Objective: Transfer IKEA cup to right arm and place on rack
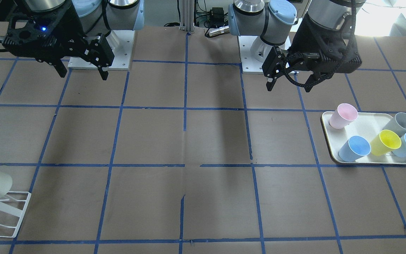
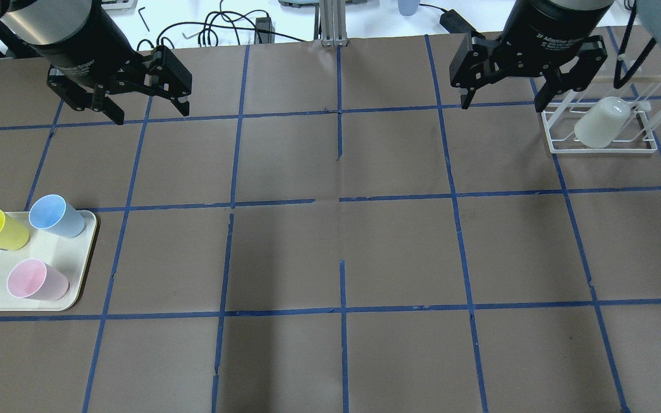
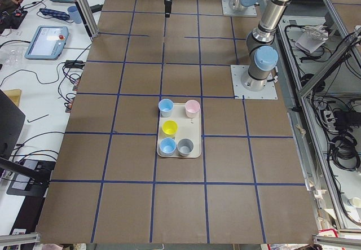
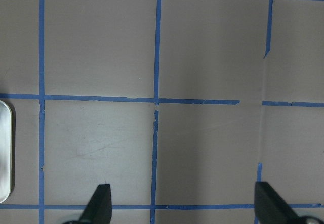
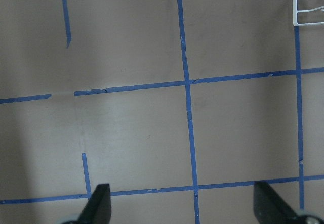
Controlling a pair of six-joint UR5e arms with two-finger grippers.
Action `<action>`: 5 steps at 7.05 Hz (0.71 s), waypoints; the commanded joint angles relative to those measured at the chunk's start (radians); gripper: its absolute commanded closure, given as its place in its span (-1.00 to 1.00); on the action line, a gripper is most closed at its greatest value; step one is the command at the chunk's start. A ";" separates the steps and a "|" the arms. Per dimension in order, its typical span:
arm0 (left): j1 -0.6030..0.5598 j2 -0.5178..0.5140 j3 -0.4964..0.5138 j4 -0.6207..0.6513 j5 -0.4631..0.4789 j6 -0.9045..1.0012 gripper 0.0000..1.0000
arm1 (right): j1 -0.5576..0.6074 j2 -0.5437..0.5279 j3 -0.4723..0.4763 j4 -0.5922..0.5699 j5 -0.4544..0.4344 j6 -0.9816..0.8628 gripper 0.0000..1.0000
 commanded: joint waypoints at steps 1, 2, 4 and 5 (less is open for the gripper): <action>0.000 -0.001 0.002 0.002 0.000 0.000 -1.00 | 0.001 0.001 0.001 -0.007 0.001 0.002 -1.00; 0.000 -0.003 0.002 0.003 0.000 0.000 -1.00 | 0.001 0.000 0.001 -0.007 0.001 0.006 -1.00; 0.000 -0.003 0.002 0.003 0.000 0.000 -1.00 | 0.001 0.001 0.001 -0.009 0.001 0.008 -1.00; 0.000 0.000 0.000 0.003 0.000 0.000 -1.00 | 0.001 0.000 0.001 -0.009 0.001 0.008 -1.00</action>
